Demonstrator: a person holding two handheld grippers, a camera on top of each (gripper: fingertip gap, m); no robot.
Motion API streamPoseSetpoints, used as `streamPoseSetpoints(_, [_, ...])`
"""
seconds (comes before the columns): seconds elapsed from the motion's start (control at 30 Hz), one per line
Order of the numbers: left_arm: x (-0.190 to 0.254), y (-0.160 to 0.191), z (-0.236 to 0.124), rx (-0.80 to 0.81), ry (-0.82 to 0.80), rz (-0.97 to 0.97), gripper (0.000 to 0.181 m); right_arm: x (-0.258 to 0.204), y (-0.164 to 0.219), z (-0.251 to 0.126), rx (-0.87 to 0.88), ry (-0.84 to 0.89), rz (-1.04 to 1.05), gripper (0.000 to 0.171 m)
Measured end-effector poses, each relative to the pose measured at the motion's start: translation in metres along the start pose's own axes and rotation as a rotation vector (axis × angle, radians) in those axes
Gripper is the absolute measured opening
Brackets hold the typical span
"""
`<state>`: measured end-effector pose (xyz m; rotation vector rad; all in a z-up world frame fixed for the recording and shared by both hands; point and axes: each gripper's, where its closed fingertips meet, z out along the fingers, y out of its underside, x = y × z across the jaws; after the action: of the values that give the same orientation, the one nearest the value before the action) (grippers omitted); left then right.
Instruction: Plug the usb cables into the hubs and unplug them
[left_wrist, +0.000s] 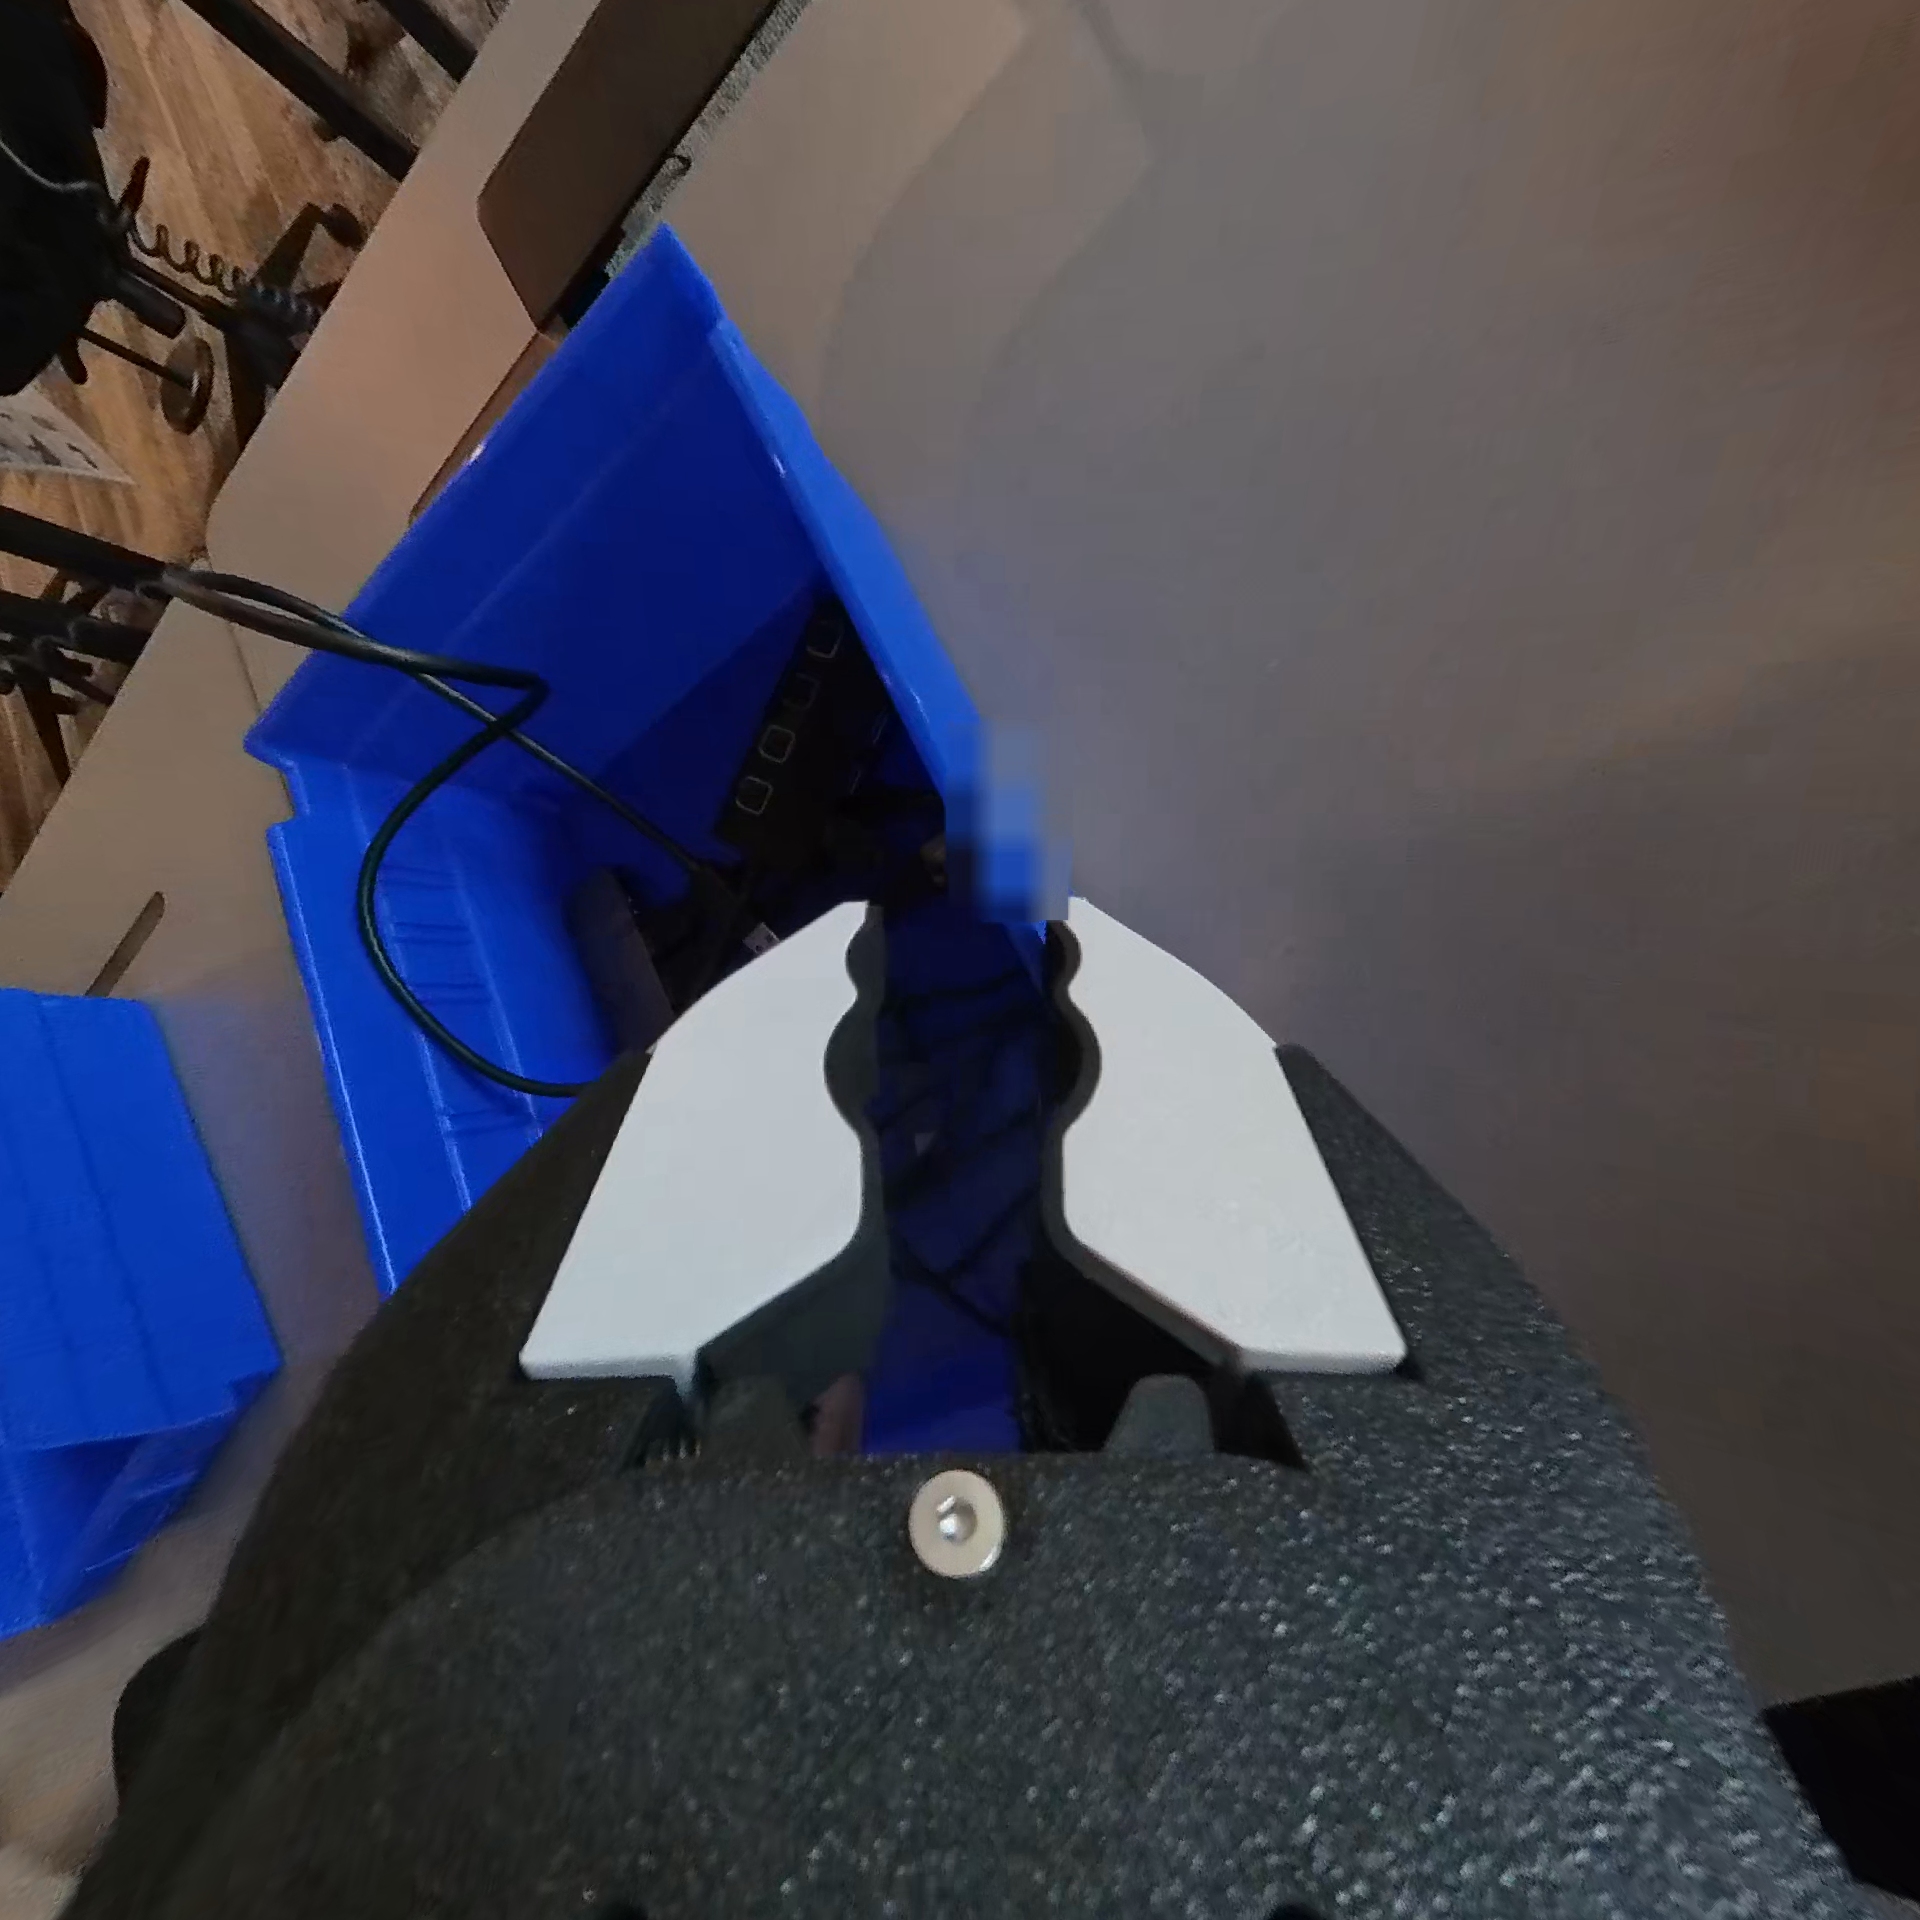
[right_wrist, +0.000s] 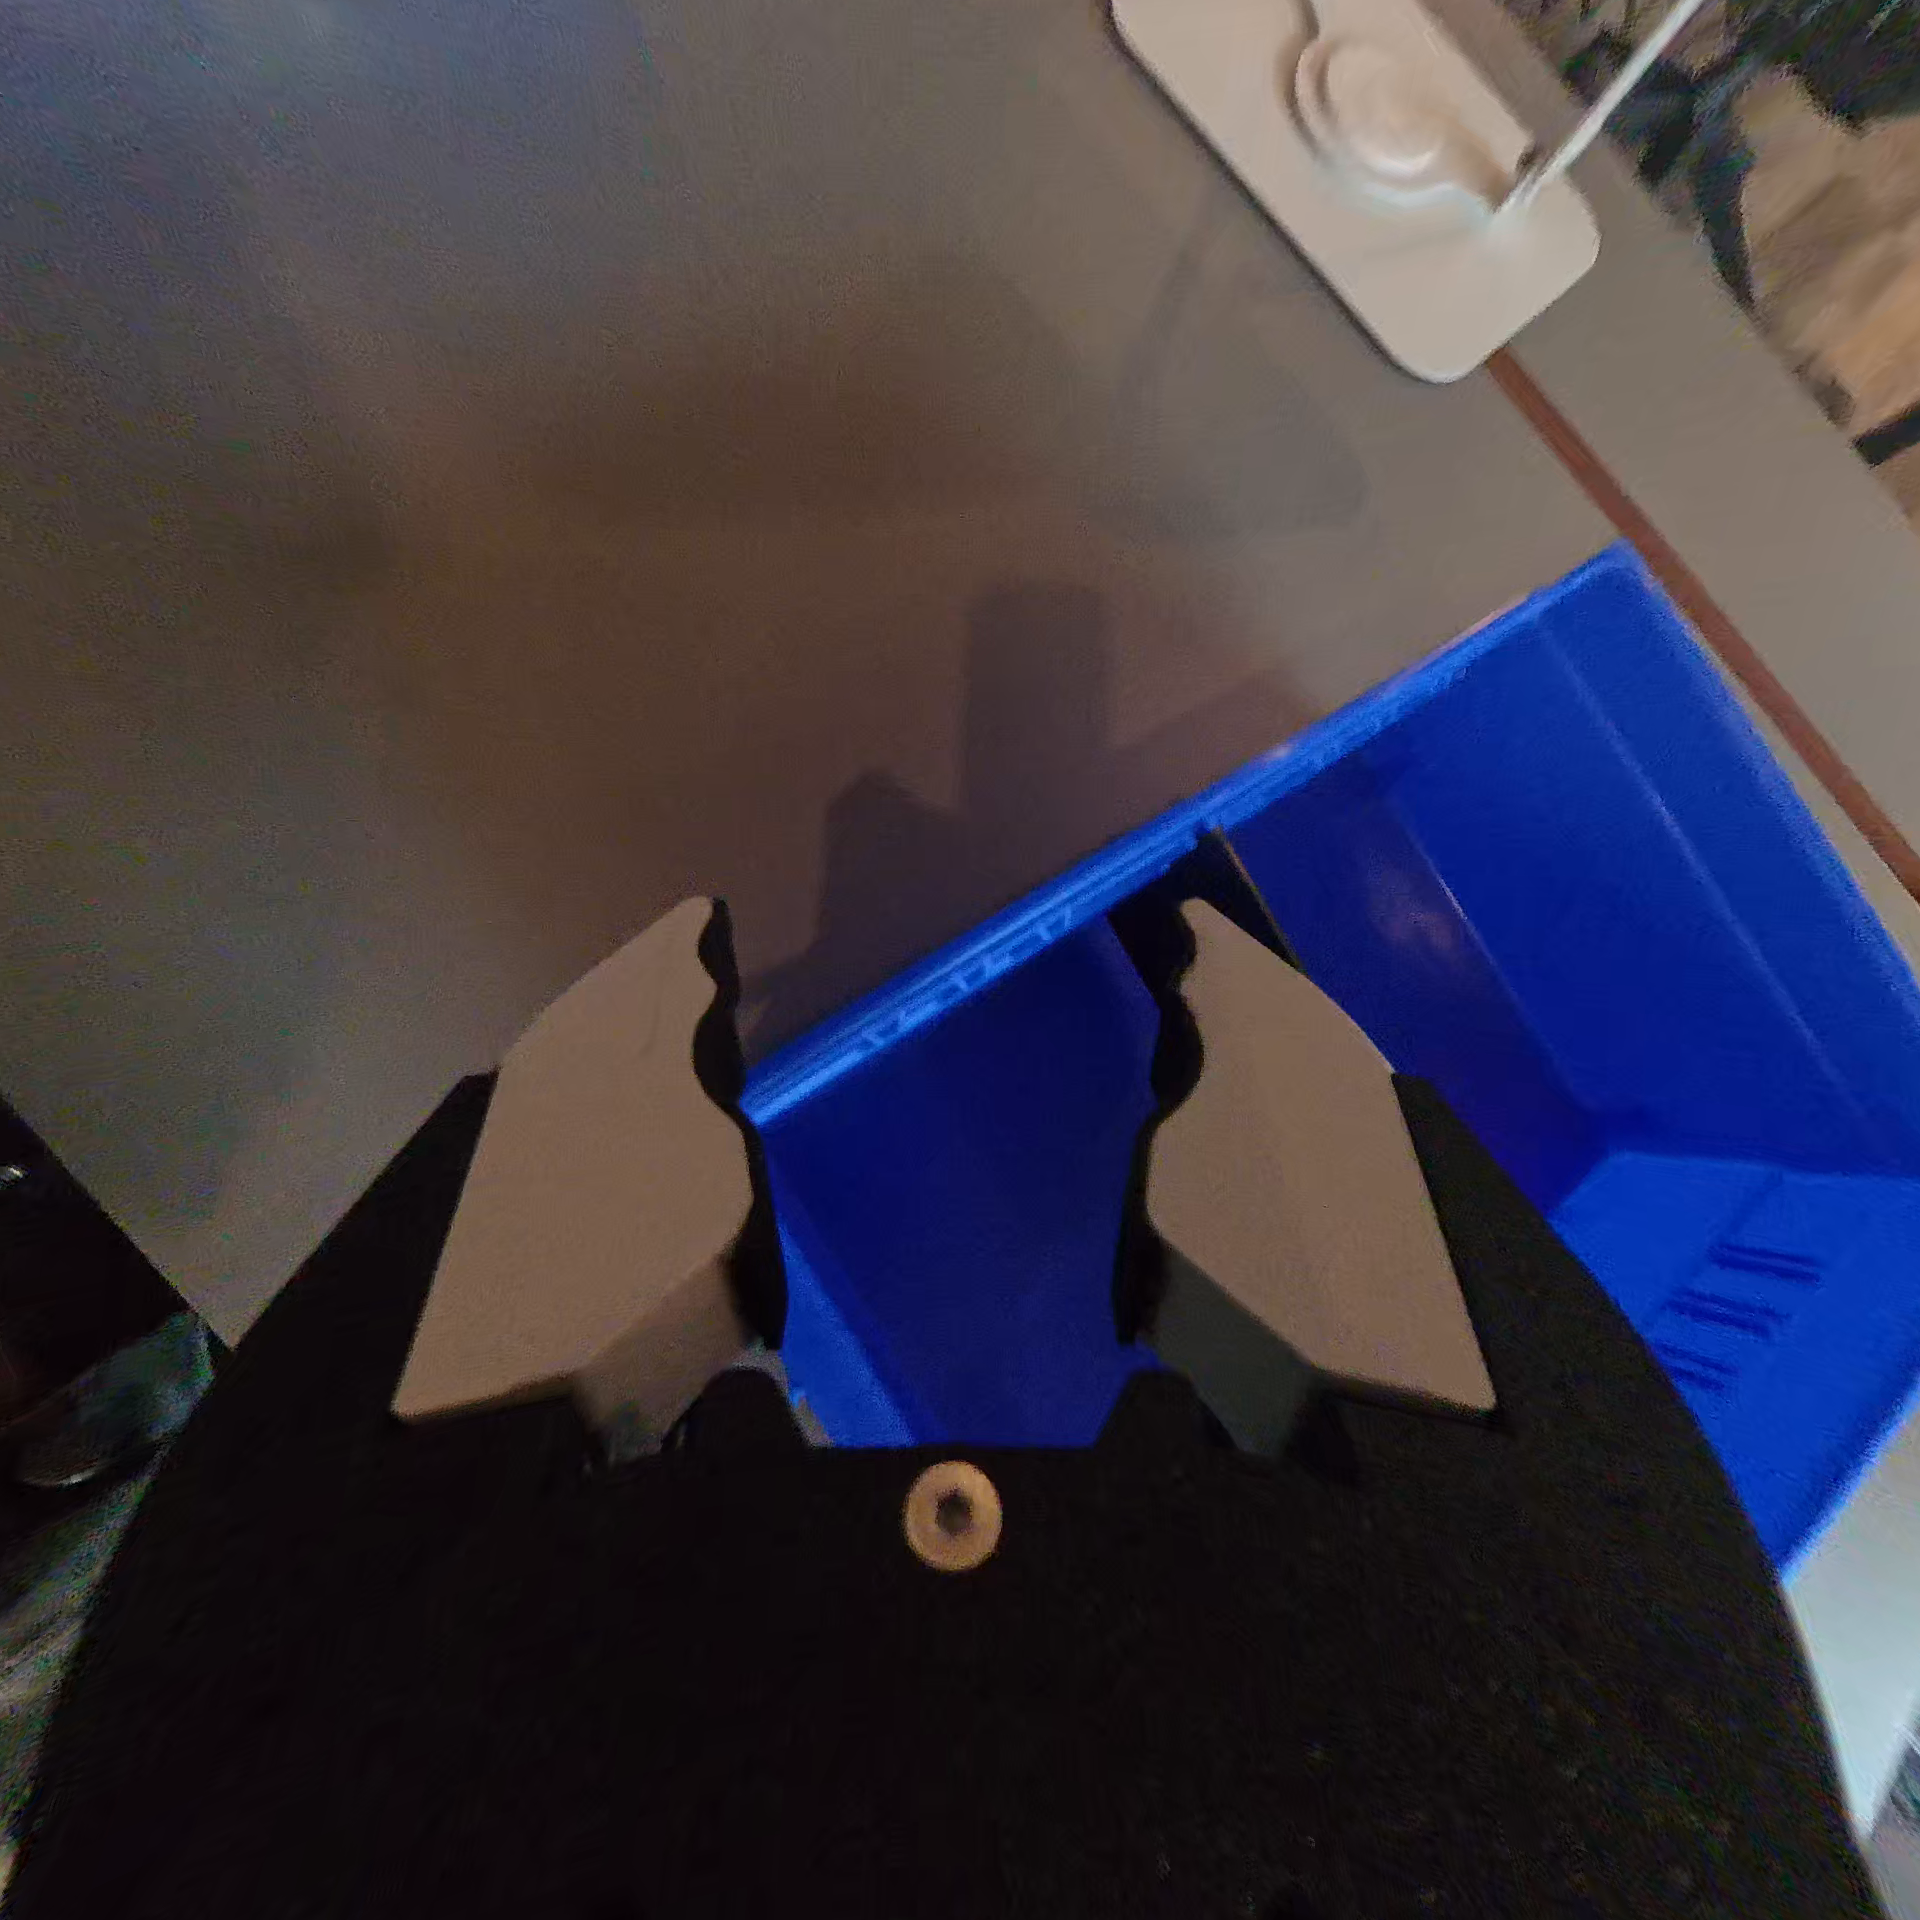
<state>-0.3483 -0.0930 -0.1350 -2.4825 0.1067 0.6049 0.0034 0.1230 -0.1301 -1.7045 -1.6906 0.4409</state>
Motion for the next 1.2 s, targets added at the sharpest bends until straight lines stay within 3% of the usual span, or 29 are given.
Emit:
streamPoseSetpoints(0.1, [0.001, 0.000, 0.002, -0.012, 0.005, -0.019, 0.029, 0.000, 0.021, 0.009, -0.143, 0.021, -0.048, 0.073])
streamPoseSetpoints(0.17, [0.004, -0.001, 0.002, -0.016, 0.018, -0.011, 0.025, -0.006, 0.018, 0.012, -0.126, -0.012, -0.043, 0.065])
streamPoseSetpoints(0.3, [0.008, 0.000, -0.001, -0.033, 0.026, 0.003, 0.023, -0.007, 0.021, 0.011, -0.146, -0.010, -0.058, 0.068])
streamPoseSetpoints(0.47, [0.011, 0.014, -0.009, -0.092, 0.047, 0.015, 0.035, -0.015, 0.027, 0.013, -0.187, -0.036, -0.091, 0.067])
streamPoseSetpoints(0.57, [0.022, 0.013, -0.020, -0.059, 0.118, 0.032, 0.060, -0.019, 0.028, 0.016, -0.201, -0.047, -0.112, 0.067])
streamPoseSetpoints(0.67, [0.021, 0.022, -0.016, -0.119, 0.098, 0.046, 0.049, -0.020, 0.030, 0.018, -0.215, -0.051, -0.122, 0.065])
streamPoseSetpoints(0.8, [0.045, 0.050, 0.006, -0.315, 0.237, 0.105, 0.040, -0.020, 0.031, 0.018, -0.228, -0.046, -0.128, 0.061])
streamPoseSetpoints(0.9, [0.046, 0.052, 0.010, -0.384, 0.209, 0.110, 0.036, -0.018, 0.034, 0.015, -0.250, -0.021, -0.159, 0.056])
streamPoseSetpoints(1.2, [0.052, 0.039, 0.015, -0.320, 0.230, 0.126, 0.043, 0.002, 0.048, 0.007, -0.318, 0.056, -0.188, 0.041])
